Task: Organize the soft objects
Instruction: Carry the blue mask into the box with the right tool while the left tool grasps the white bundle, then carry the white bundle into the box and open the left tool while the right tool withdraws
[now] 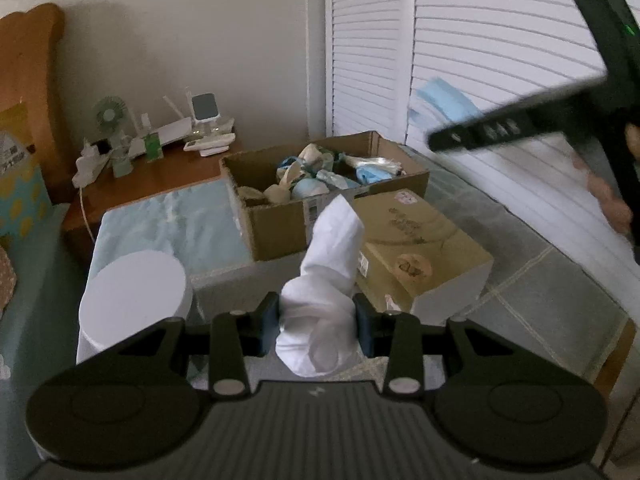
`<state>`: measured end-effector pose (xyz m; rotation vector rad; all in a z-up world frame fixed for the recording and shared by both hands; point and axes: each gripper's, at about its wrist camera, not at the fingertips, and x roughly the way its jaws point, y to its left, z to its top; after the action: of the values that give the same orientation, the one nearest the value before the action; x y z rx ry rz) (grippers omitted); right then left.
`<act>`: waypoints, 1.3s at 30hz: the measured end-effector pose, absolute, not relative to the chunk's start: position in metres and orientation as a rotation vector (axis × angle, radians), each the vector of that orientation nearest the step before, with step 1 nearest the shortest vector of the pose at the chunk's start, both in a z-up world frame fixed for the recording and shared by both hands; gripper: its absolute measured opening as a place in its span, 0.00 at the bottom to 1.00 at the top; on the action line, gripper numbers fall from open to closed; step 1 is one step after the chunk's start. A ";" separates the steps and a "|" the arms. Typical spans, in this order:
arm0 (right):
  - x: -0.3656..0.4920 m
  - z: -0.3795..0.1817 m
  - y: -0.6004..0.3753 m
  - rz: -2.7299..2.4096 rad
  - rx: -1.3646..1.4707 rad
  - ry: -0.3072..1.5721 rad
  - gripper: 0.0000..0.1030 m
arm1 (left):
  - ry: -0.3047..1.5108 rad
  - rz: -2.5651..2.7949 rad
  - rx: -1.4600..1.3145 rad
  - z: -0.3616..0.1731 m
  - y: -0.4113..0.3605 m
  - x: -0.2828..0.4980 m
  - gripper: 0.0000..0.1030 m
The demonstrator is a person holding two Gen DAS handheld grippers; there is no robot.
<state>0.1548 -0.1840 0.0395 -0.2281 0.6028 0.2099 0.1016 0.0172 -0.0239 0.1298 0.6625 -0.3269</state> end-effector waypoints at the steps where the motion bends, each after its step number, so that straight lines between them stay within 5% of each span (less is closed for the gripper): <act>1: 0.159 0.042 -0.177 0.230 -0.234 0.597 0.48 | 0.664 -0.323 0.127 -0.024 0.019 0.100 0.37; 14: 0.251 0.035 -0.090 0.423 -0.253 0.627 0.49 | 0.672 -0.250 0.078 -0.027 0.037 0.096 0.37; 18: 0.271 0.023 -0.078 0.459 -0.256 0.675 0.80 | 0.678 -0.229 0.073 -0.027 0.042 0.099 0.37; 25: 0.250 0.023 -0.097 0.443 -0.240 0.656 1.00 | 0.681 -0.242 0.092 -0.026 0.042 0.105 0.37; 39: 0.145 0.026 -0.167 0.299 -0.182 0.624 1.00 | 0.642 -0.315 0.134 -0.002 0.021 0.133 0.37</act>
<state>0.1445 -0.1672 0.0261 -0.1823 0.6244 0.2987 0.1335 0.0213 -0.0022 0.1343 0.6420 -0.3151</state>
